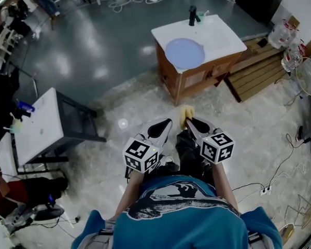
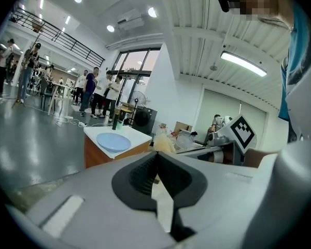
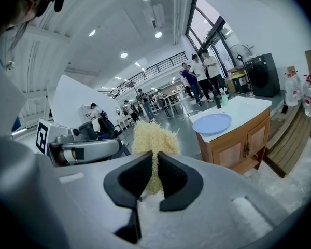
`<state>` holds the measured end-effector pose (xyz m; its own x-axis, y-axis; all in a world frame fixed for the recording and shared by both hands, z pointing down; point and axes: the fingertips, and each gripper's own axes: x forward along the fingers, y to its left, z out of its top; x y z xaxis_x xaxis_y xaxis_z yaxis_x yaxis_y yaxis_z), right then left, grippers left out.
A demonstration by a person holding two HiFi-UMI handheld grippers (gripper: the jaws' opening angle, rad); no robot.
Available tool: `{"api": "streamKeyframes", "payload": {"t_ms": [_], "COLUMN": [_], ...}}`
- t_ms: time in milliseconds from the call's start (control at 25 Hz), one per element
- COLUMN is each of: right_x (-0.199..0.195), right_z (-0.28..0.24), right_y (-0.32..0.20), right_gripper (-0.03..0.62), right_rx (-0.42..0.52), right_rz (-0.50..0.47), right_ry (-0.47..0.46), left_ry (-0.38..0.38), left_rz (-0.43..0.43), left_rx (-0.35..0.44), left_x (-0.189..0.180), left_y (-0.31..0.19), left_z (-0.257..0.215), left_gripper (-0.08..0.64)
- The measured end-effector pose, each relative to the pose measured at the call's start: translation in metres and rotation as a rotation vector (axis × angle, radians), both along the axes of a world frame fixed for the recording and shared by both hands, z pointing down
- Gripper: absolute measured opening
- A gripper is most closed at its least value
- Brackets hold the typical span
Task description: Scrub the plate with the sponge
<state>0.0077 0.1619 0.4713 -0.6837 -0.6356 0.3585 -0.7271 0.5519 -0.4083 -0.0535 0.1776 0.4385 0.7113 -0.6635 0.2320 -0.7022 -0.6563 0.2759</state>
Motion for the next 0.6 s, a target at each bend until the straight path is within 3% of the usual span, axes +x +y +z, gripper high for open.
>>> {"api": "streamKeyframes", "payload": {"t_ms": [600], "right_x": [0.039], "right_z": [-0.004], "right_y": [-0.18], "right_gripper": [0.029], "right_rx": [-0.006], "right_rz": [-0.106], "right_ry": [-0.018], "left_ry": [-0.022], "left_rz": [-0.118], "left_rx": [-0.015], "left_x": [0.037], "left_y": [-0.175], "left_z": [0.0], "left_gripper": [0.011]}}
